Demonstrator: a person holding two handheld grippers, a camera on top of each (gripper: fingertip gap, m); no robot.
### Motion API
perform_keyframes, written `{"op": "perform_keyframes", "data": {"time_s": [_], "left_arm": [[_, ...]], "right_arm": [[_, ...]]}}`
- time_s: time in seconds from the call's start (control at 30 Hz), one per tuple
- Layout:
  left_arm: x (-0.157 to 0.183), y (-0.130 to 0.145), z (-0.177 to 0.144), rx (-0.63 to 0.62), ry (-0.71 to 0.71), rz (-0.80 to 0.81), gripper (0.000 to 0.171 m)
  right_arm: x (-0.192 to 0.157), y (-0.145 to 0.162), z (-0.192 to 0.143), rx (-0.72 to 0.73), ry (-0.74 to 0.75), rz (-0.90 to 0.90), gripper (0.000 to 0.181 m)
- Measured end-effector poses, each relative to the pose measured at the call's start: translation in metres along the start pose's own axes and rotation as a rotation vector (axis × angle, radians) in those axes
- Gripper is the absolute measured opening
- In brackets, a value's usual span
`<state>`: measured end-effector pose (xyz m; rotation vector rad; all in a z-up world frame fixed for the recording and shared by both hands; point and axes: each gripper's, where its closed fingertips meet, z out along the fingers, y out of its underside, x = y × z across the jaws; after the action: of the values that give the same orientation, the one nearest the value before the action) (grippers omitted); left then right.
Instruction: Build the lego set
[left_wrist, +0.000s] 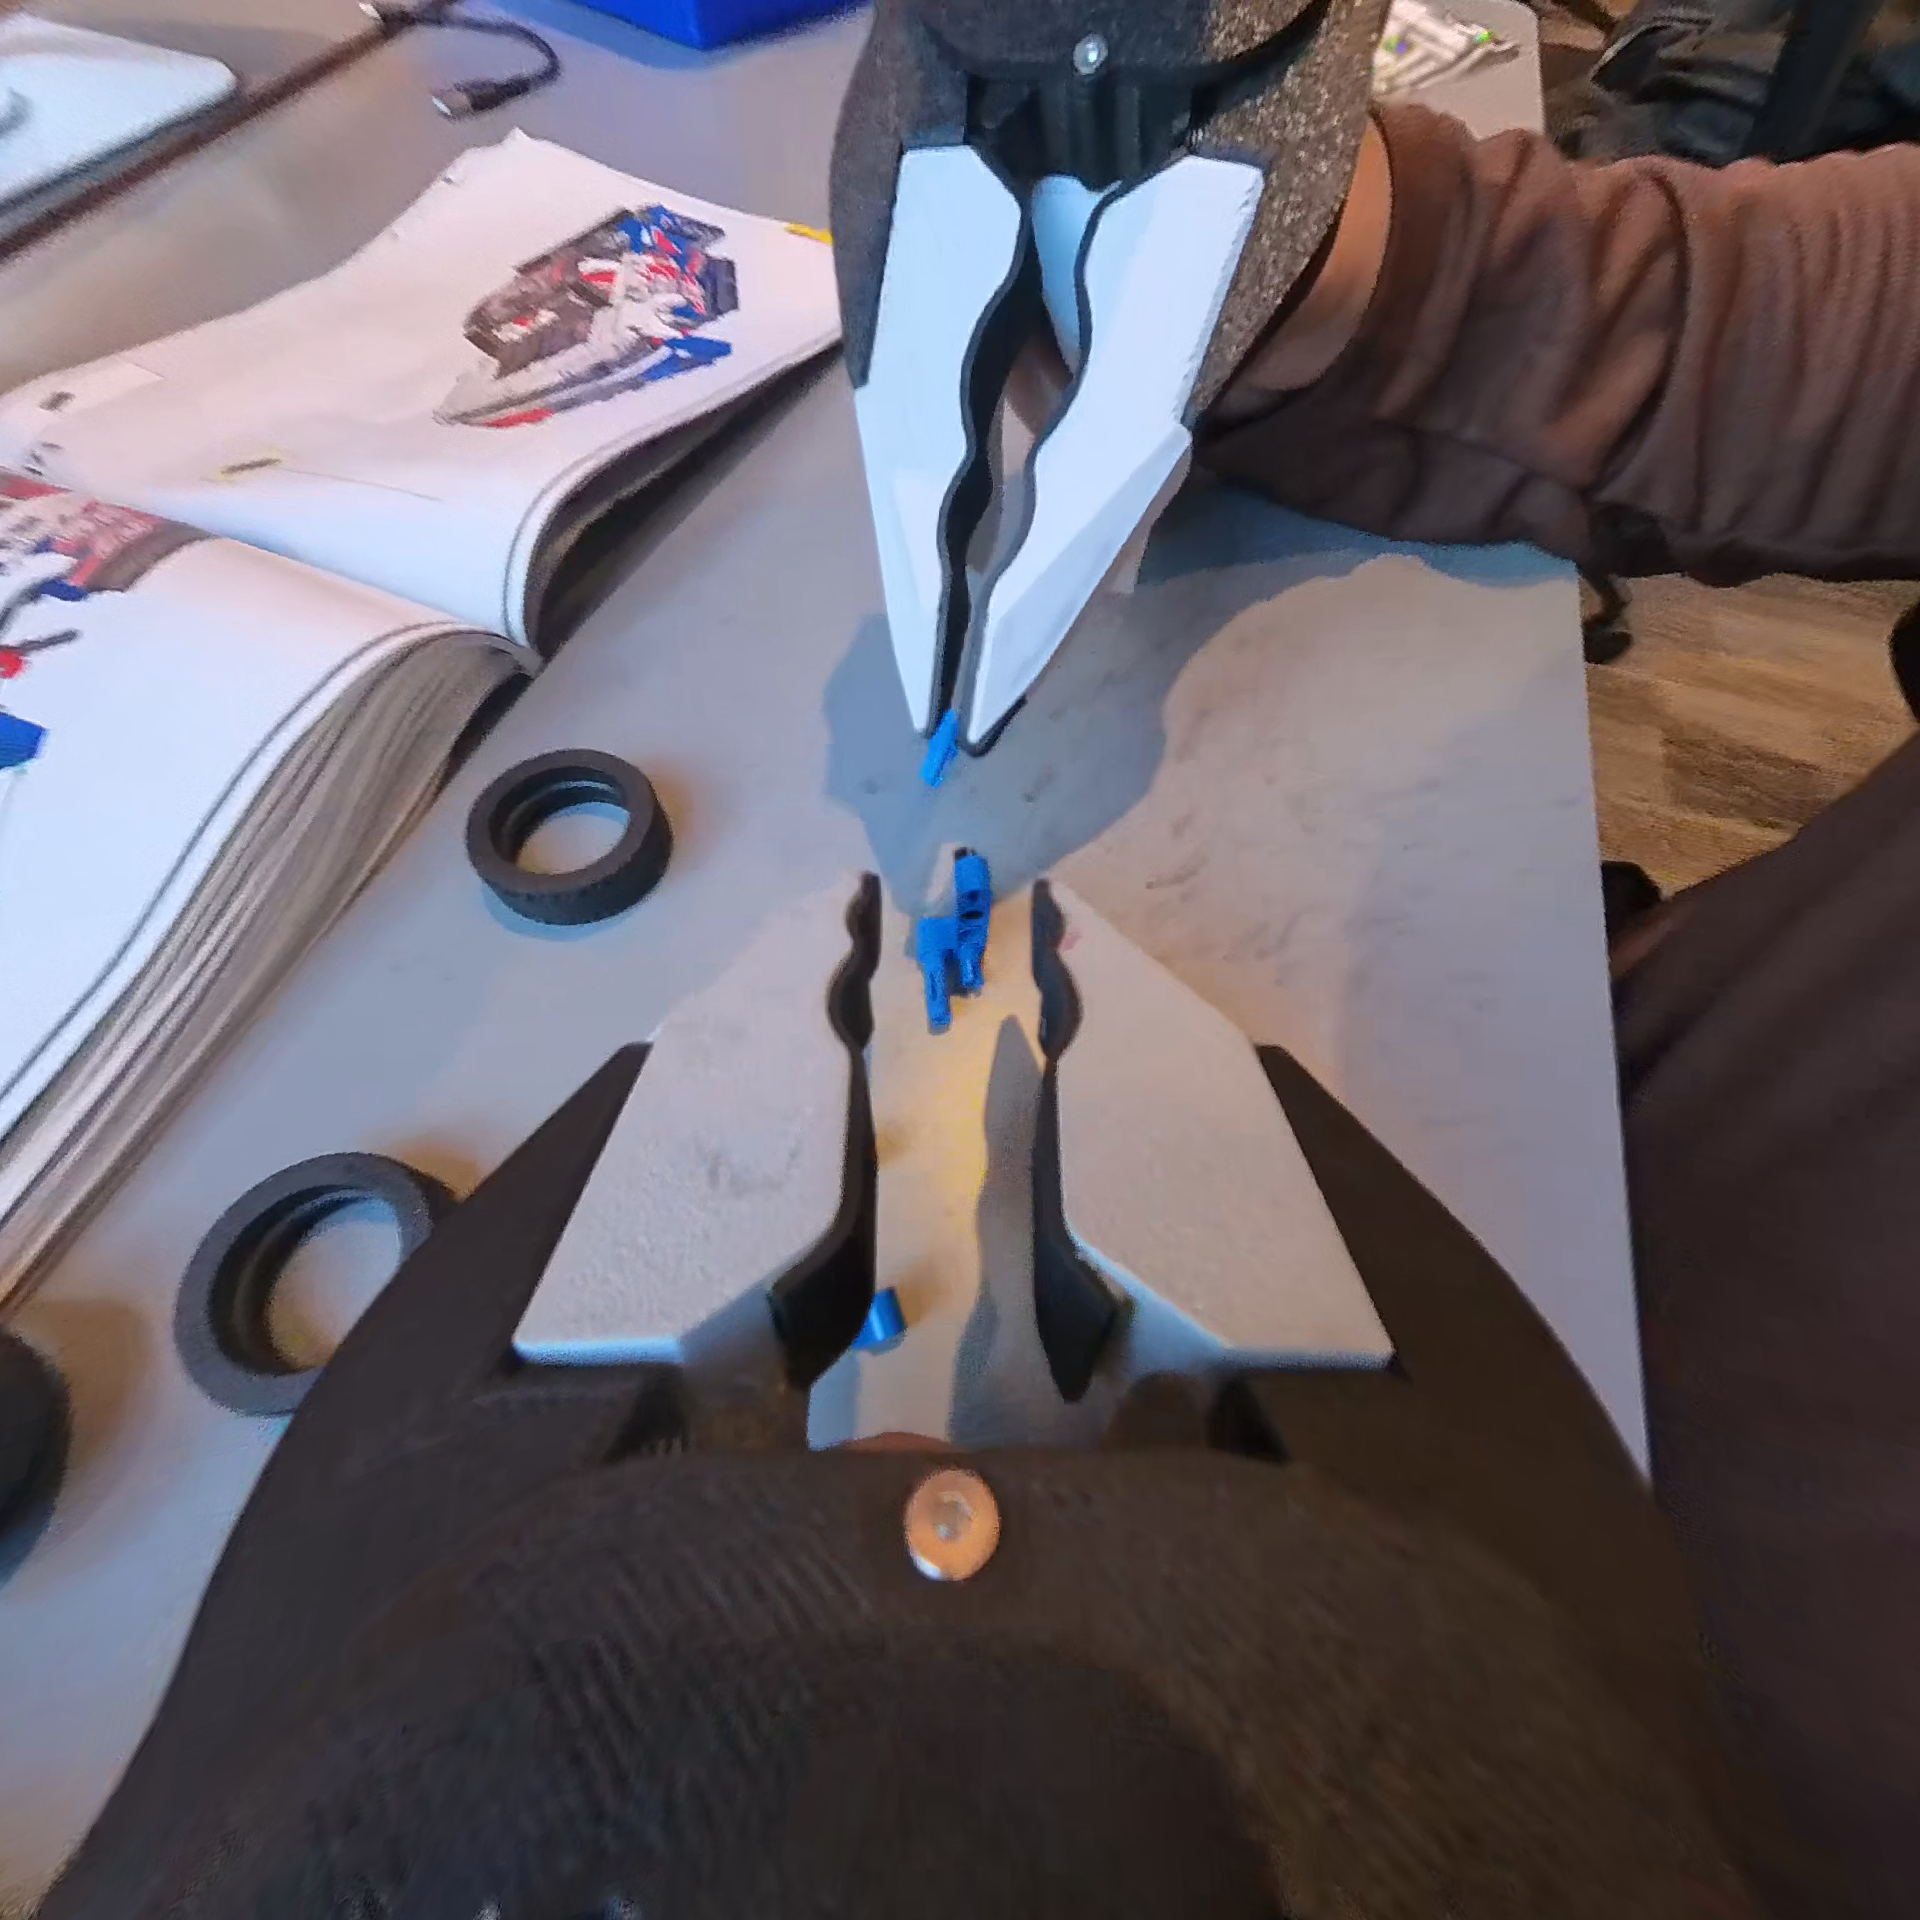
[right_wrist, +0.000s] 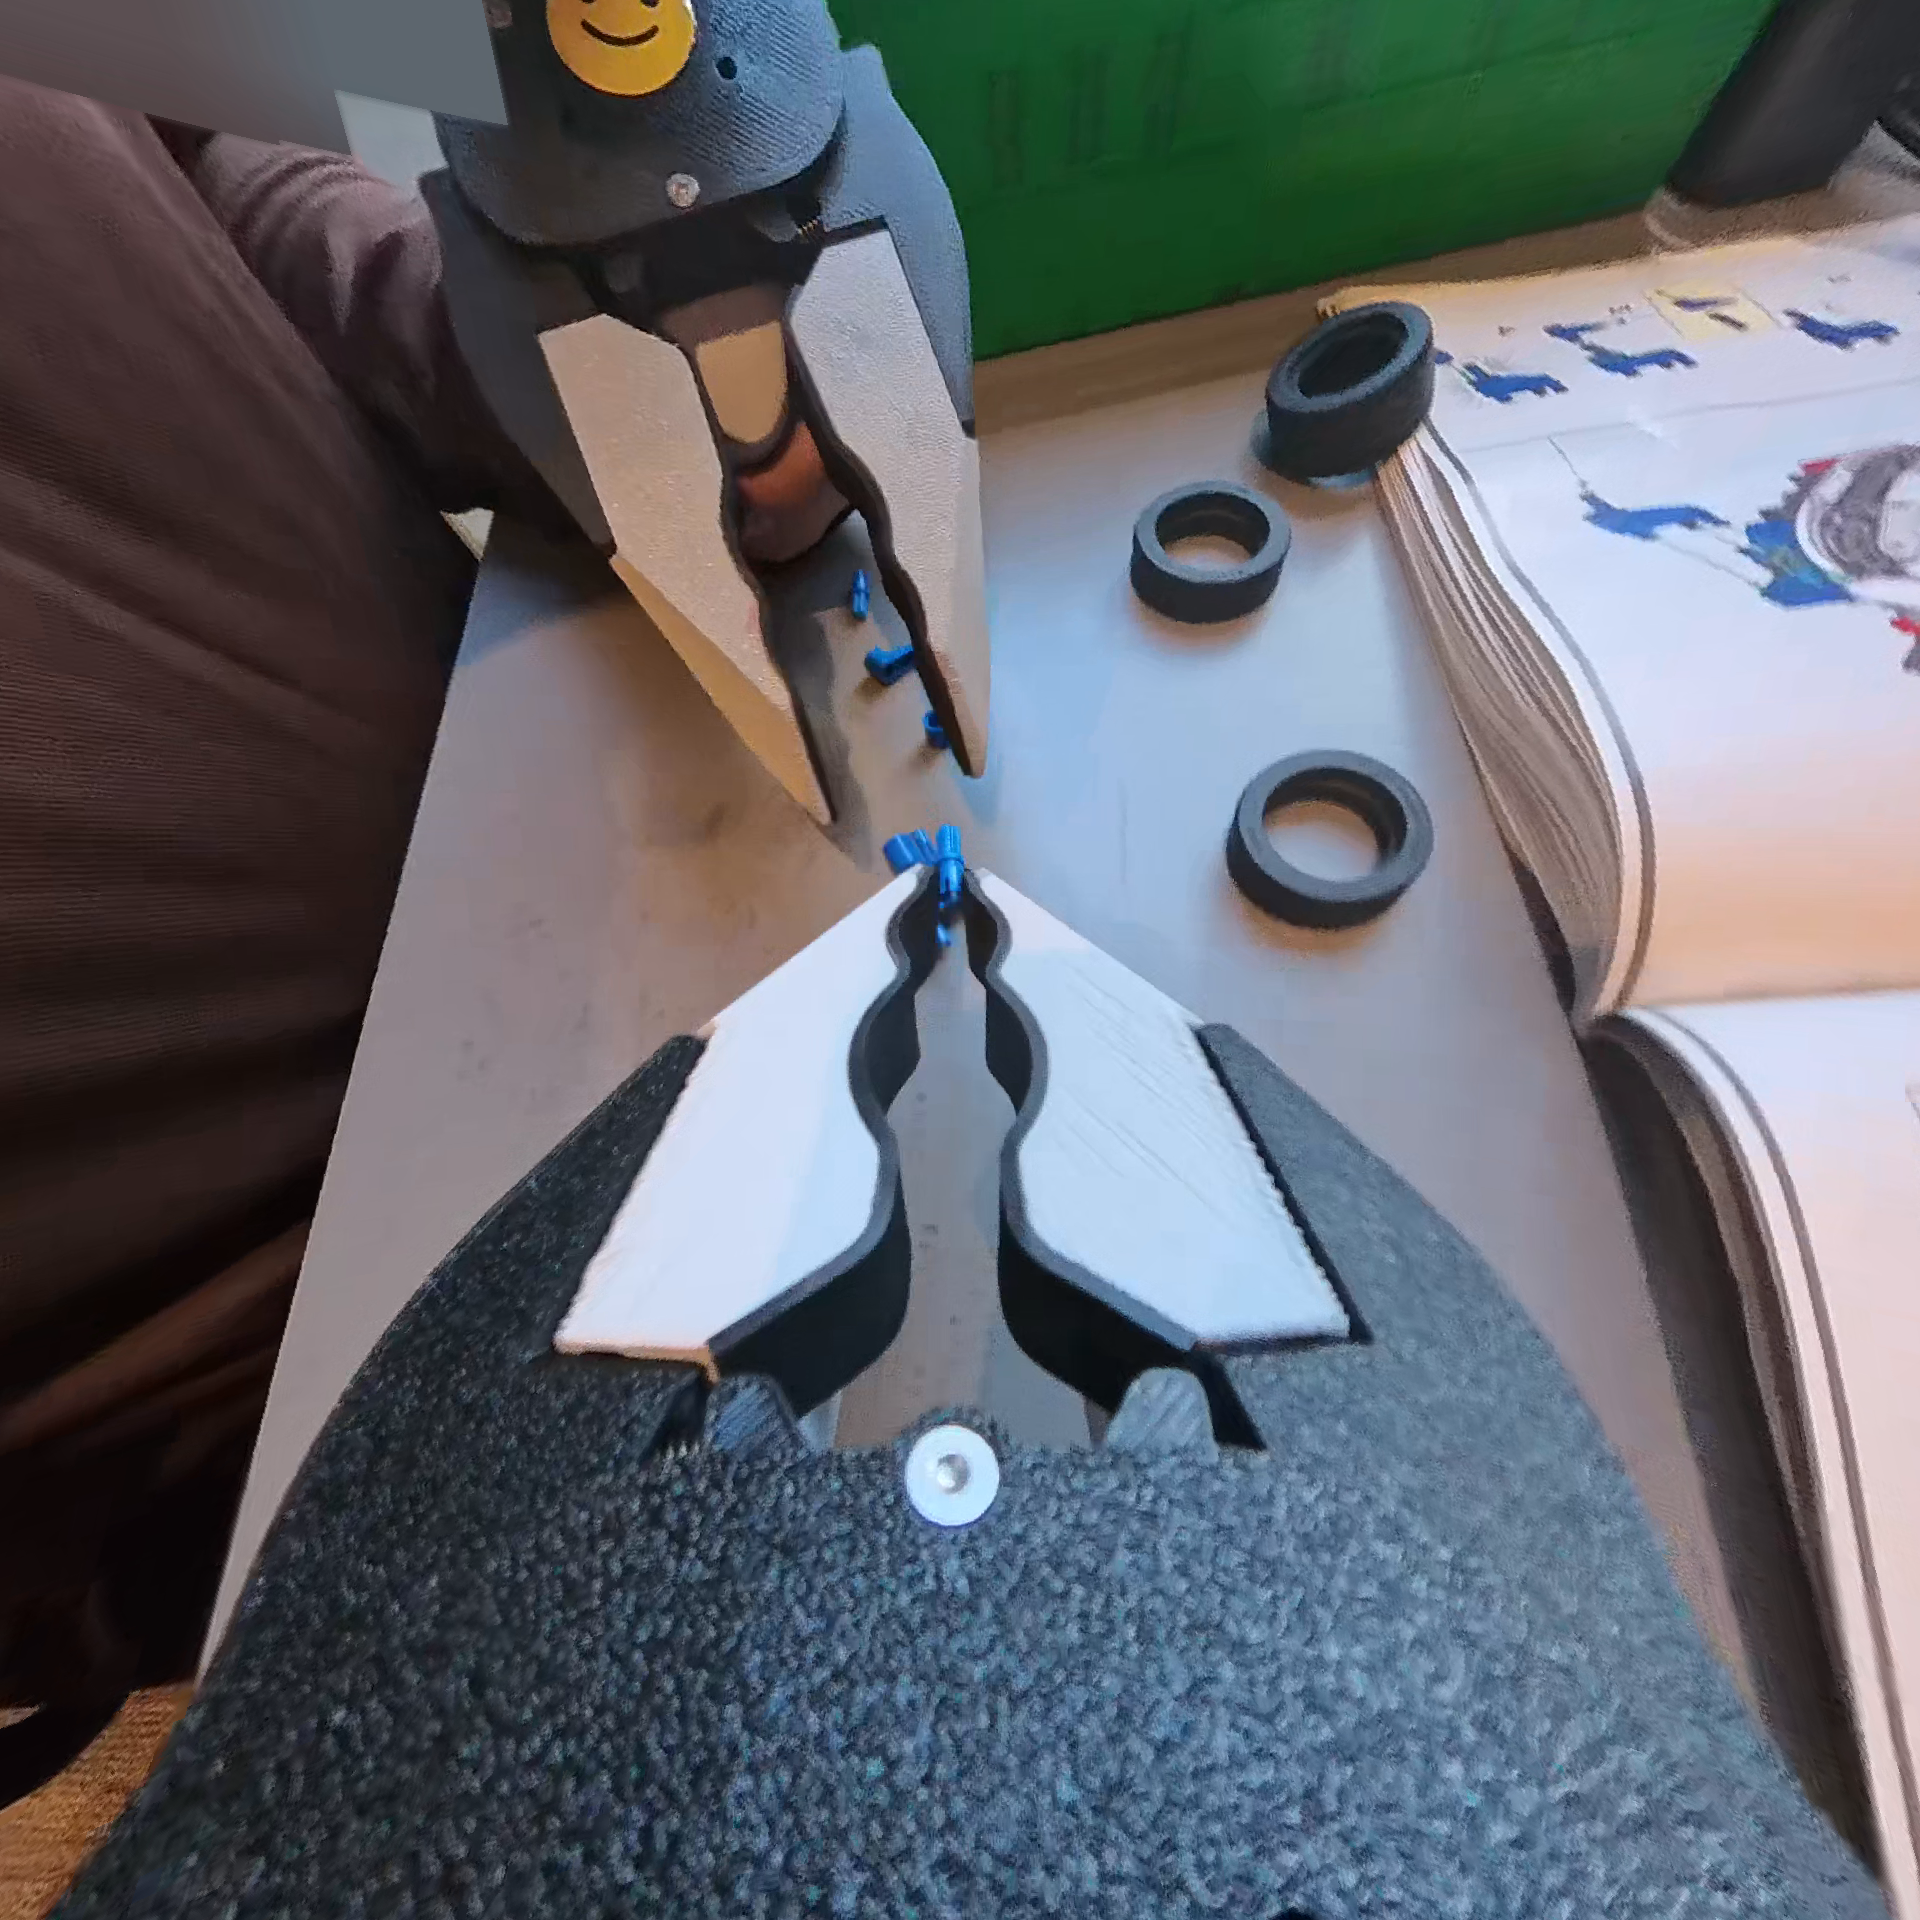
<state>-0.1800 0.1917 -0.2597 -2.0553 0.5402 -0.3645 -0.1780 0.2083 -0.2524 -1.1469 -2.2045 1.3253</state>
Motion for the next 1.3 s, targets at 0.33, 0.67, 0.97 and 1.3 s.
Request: {"op": "perform_keyframes", "data": {"time_s": [0.33,0.67,0.97,1.3], "left_arm": [[0.003,0.012,0.022,-0.146,-0.049,0.1,0.004],[0.003,0.013,0.021,-0.142,0.062,0.204,0.004],[0.007,0.014,0.021,-0.134,0.1,0.306,0.004],[0.008,0.014,0.022,-0.134,0.098,0.304,0.004]], "right_arm": [[-0.008,0.017,-0.002,-0.011,-0.011,0.08,0.004],[-0.009,0.016,0.005,-0.03,-0.011,0.086,0.004],[-0.011,0.017,0.007,-0.041,0.027,0.049,0.004],[-0.014,0.018,0.01,-0.054,0.019,0.043,0.004]]}}
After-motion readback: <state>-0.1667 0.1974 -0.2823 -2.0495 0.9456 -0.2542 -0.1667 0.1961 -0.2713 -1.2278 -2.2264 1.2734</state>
